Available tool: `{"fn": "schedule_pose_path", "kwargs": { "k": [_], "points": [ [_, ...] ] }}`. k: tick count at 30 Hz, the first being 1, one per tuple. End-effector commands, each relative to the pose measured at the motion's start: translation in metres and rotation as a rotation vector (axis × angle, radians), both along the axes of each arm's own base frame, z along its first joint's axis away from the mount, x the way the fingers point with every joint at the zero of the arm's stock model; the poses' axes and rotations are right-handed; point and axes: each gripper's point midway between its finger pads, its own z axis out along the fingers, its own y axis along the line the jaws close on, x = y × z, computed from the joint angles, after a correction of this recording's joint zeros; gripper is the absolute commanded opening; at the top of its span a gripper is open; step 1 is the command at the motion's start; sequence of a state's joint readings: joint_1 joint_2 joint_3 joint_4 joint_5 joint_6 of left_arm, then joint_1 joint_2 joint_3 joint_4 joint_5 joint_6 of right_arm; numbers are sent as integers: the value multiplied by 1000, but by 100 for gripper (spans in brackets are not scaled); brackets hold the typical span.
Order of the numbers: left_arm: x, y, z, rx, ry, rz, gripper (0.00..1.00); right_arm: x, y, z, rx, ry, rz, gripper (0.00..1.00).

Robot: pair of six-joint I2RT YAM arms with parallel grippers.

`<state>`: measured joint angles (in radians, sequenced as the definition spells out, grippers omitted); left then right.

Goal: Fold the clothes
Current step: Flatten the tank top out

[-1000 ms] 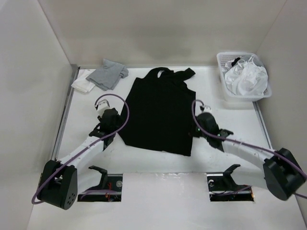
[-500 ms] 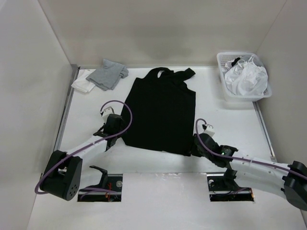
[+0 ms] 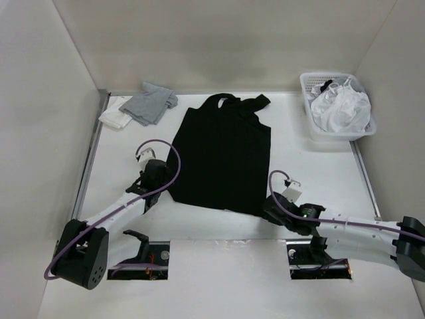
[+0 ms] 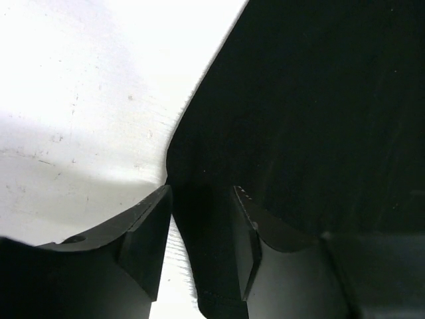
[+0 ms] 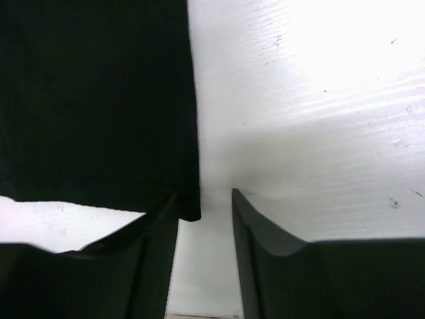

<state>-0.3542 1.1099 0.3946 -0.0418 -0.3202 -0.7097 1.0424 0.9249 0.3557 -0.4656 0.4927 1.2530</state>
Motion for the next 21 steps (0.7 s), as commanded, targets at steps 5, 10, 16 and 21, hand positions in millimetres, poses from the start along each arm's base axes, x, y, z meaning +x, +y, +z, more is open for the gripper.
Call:
{"fn": "schedule_pose_path", "kwargs": {
  "k": [5,10,16,21],
  "points": [
    [1,-8,-8,-11,20,-33,39,4,26,7,133,22,15,28],
    [8,-19,-2,-47,15,-66,7,18,23,23,196,-38,-7,2],
    [2,-30,85,-73,-85,-98,1,49,7,97,325,-298,-49,0],
    [-3,-45,156,-84,-136,-127,23,60,-7,103,311,-328,-41,0]
  ]
}}
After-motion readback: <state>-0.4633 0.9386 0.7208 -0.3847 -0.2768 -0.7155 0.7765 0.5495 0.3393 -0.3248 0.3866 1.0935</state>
